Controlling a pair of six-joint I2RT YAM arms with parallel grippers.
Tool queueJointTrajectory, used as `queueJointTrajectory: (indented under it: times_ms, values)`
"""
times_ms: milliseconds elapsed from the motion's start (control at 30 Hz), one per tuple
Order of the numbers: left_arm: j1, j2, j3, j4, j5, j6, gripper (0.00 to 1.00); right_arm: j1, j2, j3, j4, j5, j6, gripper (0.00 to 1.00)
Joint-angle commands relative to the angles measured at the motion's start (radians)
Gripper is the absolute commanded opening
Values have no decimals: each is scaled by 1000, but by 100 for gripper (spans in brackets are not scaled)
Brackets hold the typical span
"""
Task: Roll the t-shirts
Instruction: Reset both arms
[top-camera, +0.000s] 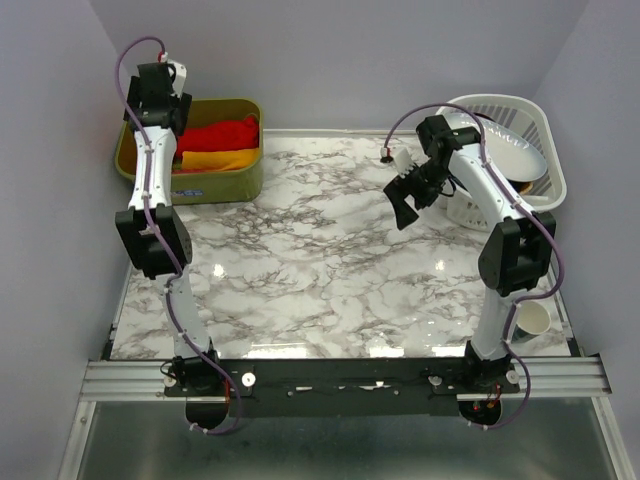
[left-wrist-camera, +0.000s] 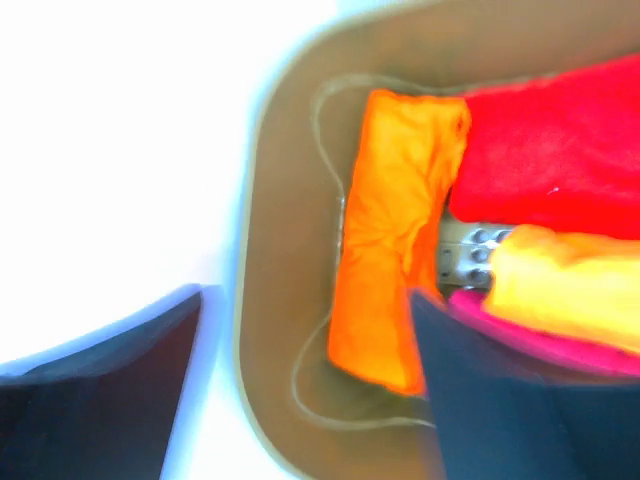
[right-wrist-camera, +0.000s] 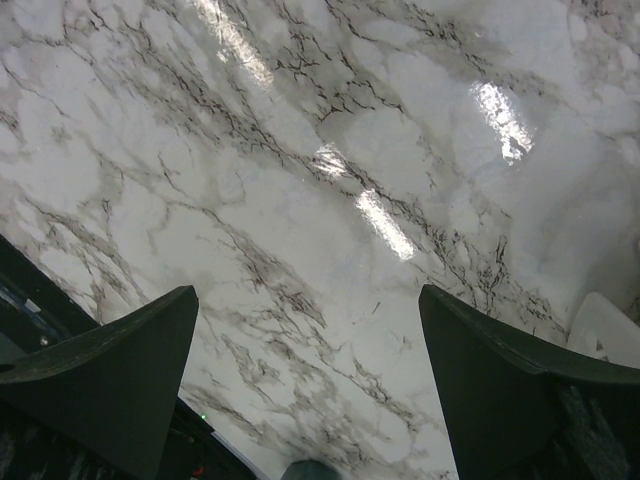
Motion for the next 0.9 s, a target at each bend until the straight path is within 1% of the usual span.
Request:
queueJointTrajectory:
  times_ms: [0,67,100,133,200,233,267,300,333,367,400,433,467,500,533,567,633,767,867]
  values:
    - [8,-160,-60,-89,238,-13,98,3,-14,71,39,-2,-2,100]
    - [10,-244,-109,-106,330,-21,98,8,-41,102,59,30,2,100]
    - [10,-275,-127,-107,433,-26,98,11,-52,152,89,38,24,100]
    - [10,-339,-170,-109,478,-47,98,12,-63,178,102,35,35,100]
    - [7,-407,-224,-89,570,-78,99,14,-101,243,135,2,67,100]
    - [1,-471,-275,-80,636,-134,98,14,-115,283,155,-4,87,100]
    - [-4,-499,-300,-58,667,-160,98,12,-147,292,178,-19,105,100]
    - [-9,-524,-320,-55,701,-182,99,17,-170,289,242,-13,158,100]
    - [-27,-565,-348,-57,773,-194,98,18,-198,245,284,-7,189,100]
    - [-39,-584,-360,-58,795,-211,99,18,-232,204,336,-1,221,100]
    - [-59,-599,-369,-58,815,-208,98,20,-331,129,489,37,302,100]
    - [-74,-626,-398,-58,828,-199,98,20,-380,-15,575,62,343,100]
    - [-111,-642,-412,-57,844,-162,98,21,-434,-86,647,76,367,100]
    - [-127,-654,-426,-52,847,-145,98,24,-475,-141,756,96,402,100]
    - [-140,-680,-464,-44,848,-129,98,32,-547,-184,796,110,418,100]
    - [-153,-694,-481,-14,841,-124,98,35,-575,-252,823,120,429,100]
    - [-202,-726,-536,21,823,-141,98,55,-620,-277,829,154,459,100]
    - [-226,-768,-612,101,819,-202,98,64,-655,-291,725,140,478,100]
    - [-237,-803,-675,129,827,-210,99,69,-704,-349,693,134,454,100]
